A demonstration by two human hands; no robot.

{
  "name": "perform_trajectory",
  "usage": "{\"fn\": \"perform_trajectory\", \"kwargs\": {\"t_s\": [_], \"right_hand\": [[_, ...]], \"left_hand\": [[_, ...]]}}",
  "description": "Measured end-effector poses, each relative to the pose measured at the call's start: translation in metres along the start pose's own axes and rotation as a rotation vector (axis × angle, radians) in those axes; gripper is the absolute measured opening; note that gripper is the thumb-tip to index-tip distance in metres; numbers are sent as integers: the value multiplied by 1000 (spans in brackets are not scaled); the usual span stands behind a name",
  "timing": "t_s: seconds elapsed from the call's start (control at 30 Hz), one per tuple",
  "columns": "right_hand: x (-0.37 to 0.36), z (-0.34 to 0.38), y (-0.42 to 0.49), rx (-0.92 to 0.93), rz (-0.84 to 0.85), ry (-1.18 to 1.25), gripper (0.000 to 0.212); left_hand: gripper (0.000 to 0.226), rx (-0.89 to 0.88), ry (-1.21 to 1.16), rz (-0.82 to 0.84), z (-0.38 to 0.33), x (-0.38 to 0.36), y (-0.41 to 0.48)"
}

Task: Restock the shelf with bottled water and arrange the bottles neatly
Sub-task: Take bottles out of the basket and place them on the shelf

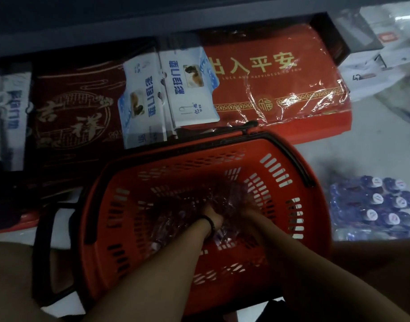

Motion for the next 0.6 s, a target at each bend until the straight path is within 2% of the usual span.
{"fn": "perform_trajectory", "kwargs": {"t_s": [0.07,0.17,0.23,0.3,0.37,0.43,0.5,0.53,0.57,0.6], "right_hand": [[4,4,-7,107,-37,-130,95],[17,9,-12,131,10,-102,66],[16,15,-28,165,36,-210,67],[9,10,-17,182,-12,-180,65],[-11,9,11,308,-68,-436,68],[-11,11,29,483,-224,-634,71],[-3,6,48,444,-208,-688,74],[6,14,37,404,-93,-687,74],[9,15,35,399,-70,-721,76],[9,14,37,468,-110,-813,78]], "left_hand": [[70,6,-3,4,-18,12,-28],[75,33,-8,-47,-17,32,-37],[77,-31,2,-72,-16,44,-42],[69,-105,-45,-75,-17,54,-50],[58,-158,-94,-110,-19,60,-56],[54,-225,-142,-210,-23,71,-63],[58,-314,-195,-299,-27,84,-71],[60,-355,-200,-314,-29,90,-74],[62,-396,-200,-316,-30,95,-76],[63,-432,-211,-316,-30,100,-78]]}}
Point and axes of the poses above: each hand's wrist, its own y-axis towards the middle knuckle, its own x-axis out of the back of the hand, z = x × y, the point moved 3 cm from there along y, towards the middle knuckle, and after that the axes turned 14 degrees about -y, right-handed, at the moved point
